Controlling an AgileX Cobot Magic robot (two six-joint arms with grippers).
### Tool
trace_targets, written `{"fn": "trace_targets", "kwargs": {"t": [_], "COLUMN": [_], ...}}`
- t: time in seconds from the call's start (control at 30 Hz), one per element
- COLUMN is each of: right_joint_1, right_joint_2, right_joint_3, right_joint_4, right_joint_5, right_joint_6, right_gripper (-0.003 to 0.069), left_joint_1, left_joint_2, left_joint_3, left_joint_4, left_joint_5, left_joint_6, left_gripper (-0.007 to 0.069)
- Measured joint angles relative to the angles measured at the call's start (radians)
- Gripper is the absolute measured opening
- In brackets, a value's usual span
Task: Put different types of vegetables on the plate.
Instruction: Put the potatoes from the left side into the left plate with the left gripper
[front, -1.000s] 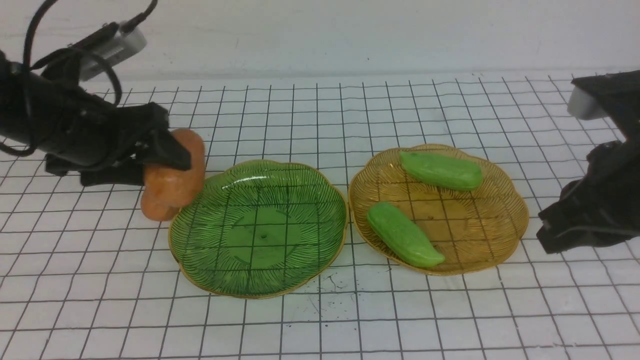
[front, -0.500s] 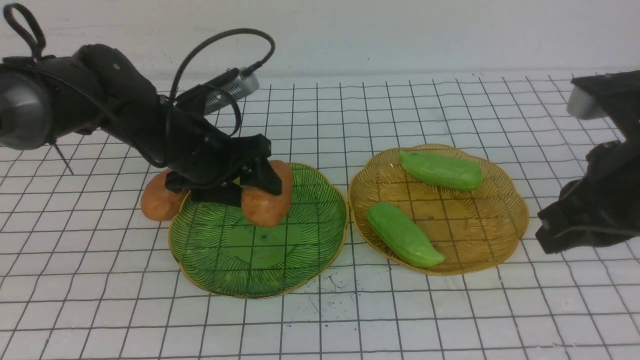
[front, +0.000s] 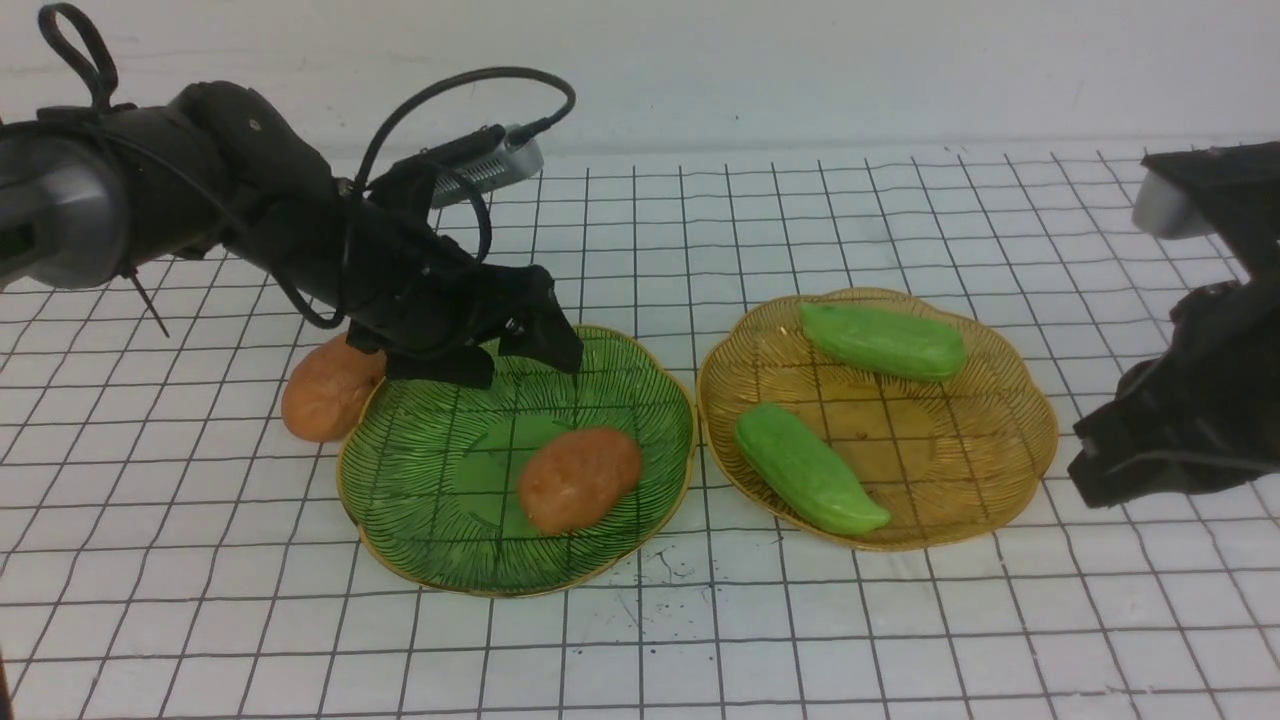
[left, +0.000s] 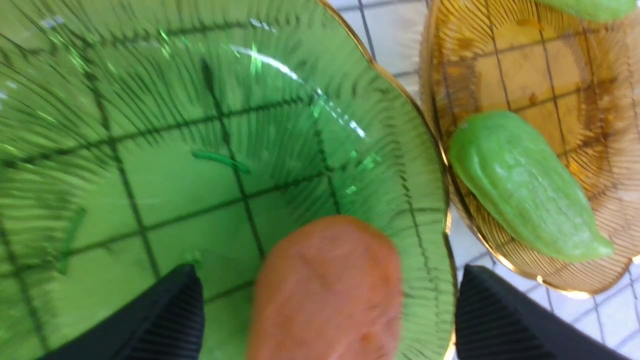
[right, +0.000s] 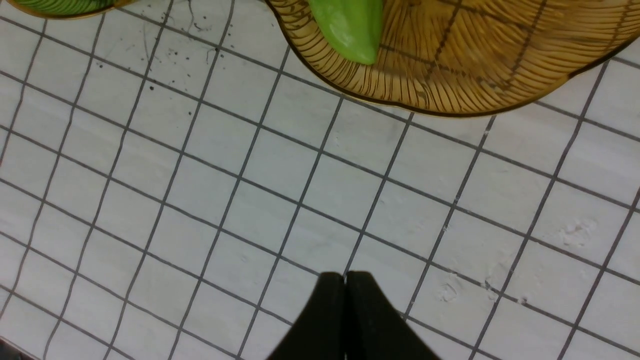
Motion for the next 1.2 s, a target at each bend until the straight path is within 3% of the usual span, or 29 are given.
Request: {"fn": "trace_targets", "kwargs": {"t": [0.37,1.2], "right_joint_1": [0.0,0.0], "right_joint_2": [0.0,0.0], "right_joint_3": [0.0,0.0], "right_joint_4": [0.0,0.001], "right_joint_5": [0.0,-0.012], "right_joint_6": [0.0,-0.008], "right_gripper": [-0.0015,-0.0015], "left_joint_1": [0.196,0.21], "left_joint_2": [0.007,0.172], "left_joint_3": [-0.032,-0.037], "left_joint_4": [0.171,0.207], "left_joint_5": [-0.149,-0.252], "left_joint_6": [0.025,0.035], "left_gripper": [0.055,0.0543]}}
